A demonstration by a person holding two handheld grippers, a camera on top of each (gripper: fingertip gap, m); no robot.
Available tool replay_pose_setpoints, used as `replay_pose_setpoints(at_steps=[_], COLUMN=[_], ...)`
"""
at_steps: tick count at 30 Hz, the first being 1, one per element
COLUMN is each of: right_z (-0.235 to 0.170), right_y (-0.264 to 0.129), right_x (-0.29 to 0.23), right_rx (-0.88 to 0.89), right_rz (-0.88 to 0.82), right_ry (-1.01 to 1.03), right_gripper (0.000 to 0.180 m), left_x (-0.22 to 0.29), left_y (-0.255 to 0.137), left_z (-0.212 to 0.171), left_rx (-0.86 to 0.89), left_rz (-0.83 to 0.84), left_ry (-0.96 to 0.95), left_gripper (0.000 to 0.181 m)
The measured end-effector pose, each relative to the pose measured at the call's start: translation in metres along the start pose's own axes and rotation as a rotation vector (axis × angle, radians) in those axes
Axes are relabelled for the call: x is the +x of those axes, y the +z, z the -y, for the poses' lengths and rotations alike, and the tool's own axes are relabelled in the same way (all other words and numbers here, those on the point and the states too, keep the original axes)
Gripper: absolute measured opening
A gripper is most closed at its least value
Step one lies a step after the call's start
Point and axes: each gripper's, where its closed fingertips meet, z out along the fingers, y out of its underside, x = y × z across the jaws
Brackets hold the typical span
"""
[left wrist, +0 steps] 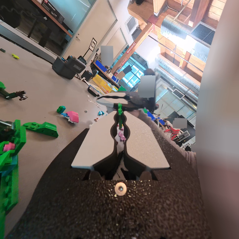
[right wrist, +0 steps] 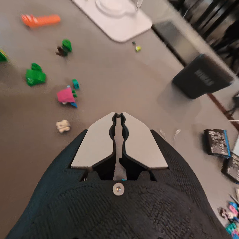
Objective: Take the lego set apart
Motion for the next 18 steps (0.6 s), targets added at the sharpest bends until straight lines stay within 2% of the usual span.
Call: replay_pose_setpoints(at_steps=[3, 9, 14, 18], right_z=[-0.018, -0.014, 0.029, 0.026], right_y=[0.024, 0.033, -0.007, -0.013], right_x=[0.008, 0.006, -0.023, -0.029], right_rx=[-0.128, -0.120, 0.117, 0.104], right_rz=[0.070, 0.070, 0.061, 0.007], right_ry=[-0.010, -0.017, -0.066, -0.152], right_gripper=[0.019, 0.040, 0.038, 0.033], left_x=[0.001, -0.001, -0.003, -0.004], left_y=[-0.001, -0.004, -0.004, -0.002], left_z=[0.003, 0.008, 0.009, 0.007], left_rx=[0.015, 0.039, 0.058, 0.064], left_rz=[-0.008, -0.005, -0.007, -0.018], left_ry=[-0.007, -0.020, -0.043, -0.069], left_gripper=[0.004, 0.004, 0.004, 0.004])
